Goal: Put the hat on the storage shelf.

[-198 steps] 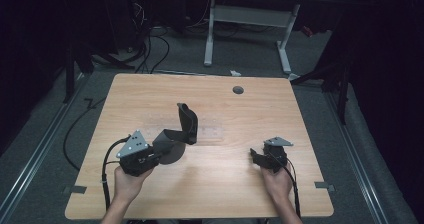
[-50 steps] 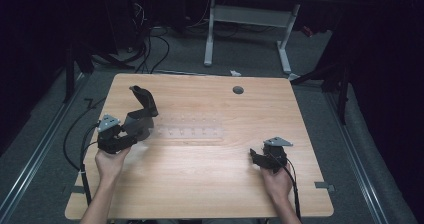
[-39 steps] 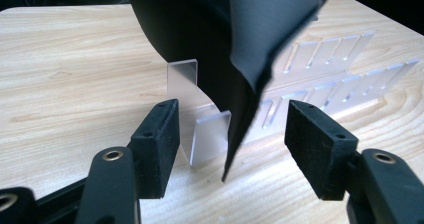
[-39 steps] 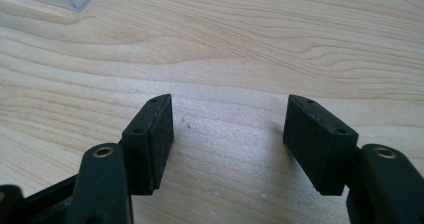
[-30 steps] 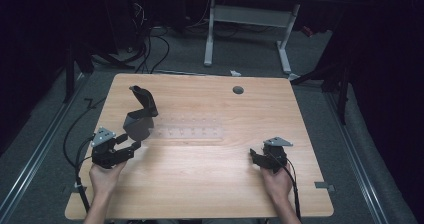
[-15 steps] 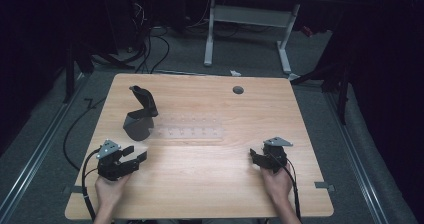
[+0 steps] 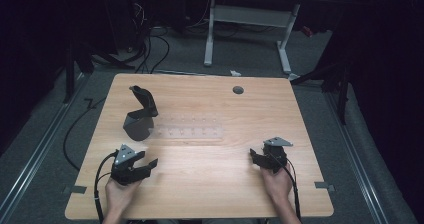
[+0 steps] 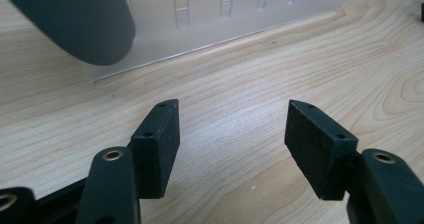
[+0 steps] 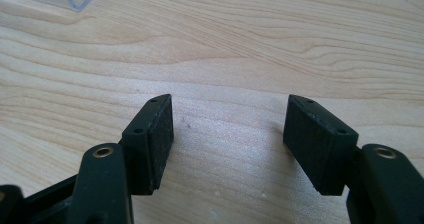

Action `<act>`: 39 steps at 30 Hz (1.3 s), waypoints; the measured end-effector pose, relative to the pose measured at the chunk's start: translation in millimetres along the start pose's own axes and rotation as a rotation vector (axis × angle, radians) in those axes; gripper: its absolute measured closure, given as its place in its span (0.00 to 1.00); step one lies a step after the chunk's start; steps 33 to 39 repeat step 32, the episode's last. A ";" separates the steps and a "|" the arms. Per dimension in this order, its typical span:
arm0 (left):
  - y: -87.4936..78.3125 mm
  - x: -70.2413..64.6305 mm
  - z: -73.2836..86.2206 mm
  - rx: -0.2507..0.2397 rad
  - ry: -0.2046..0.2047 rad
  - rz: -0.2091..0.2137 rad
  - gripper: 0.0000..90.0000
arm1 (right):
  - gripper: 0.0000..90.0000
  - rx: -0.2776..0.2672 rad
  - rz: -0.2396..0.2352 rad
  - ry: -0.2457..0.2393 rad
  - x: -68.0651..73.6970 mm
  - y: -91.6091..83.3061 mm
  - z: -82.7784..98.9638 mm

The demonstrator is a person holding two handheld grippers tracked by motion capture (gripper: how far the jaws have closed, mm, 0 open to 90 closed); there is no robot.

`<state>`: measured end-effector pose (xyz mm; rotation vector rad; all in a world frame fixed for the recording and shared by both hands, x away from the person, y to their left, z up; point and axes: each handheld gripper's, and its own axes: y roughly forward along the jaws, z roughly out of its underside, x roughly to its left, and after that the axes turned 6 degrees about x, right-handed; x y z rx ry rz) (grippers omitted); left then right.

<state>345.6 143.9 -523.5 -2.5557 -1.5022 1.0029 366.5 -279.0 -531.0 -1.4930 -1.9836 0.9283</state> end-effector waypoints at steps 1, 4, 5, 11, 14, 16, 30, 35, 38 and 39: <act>0.8 -0.5 0.7 0.003 0.001 -0.001 0.44 | 0.41 0.000 0.000 0.000 0.0 0.0 0.0; 5.0 -1.4 3.8 0.015 0.008 -0.002 0.44 | 0.41 0.000 0.000 0.000 0.0 0.0 0.0; 6.4 -1.9 4.9 0.017 0.009 -0.004 0.44 | 0.41 0.000 0.000 0.000 0.0 0.0 0.0; 12.8 -2.7 9.8 0.035 0.031 -0.017 0.44 | 0.41 0.000 0.000 0.000 0.0 0.0 0.0; 15.5 -2.5 11.6 0.027 0.051 -0.039 0.45 | 0.41 0.000 0.000 0.000 0.0 0.0 0.0; 17.6 -1.5 12.5 0.032 0.056 -0.048 0.45 | 0.41 0.000 0.000 0.000 0.0 0.0 0.0; 27.4 0.3 18.1 0.064 0.097 -0.100 0.39 | 0.41 0.000 0.000 0.000 0.0 0.0 0.0; 27.5 0.3 18.1 0.068 0.100 -0.101 0.38 | 0.41 0.000 0.001 0.000 0.1 0.0 0.1; 27.5 0.3 18.1 0.068 0.100 -0.101 0.38 | 0.41 0.000 0.001 0.000 0.1 0.0 0.1; 27.5 0.3 18.1 0.068 0.100 -0.101 0.38 | 0.41 0.000 0.001 0.000 0.1 0.0 0.1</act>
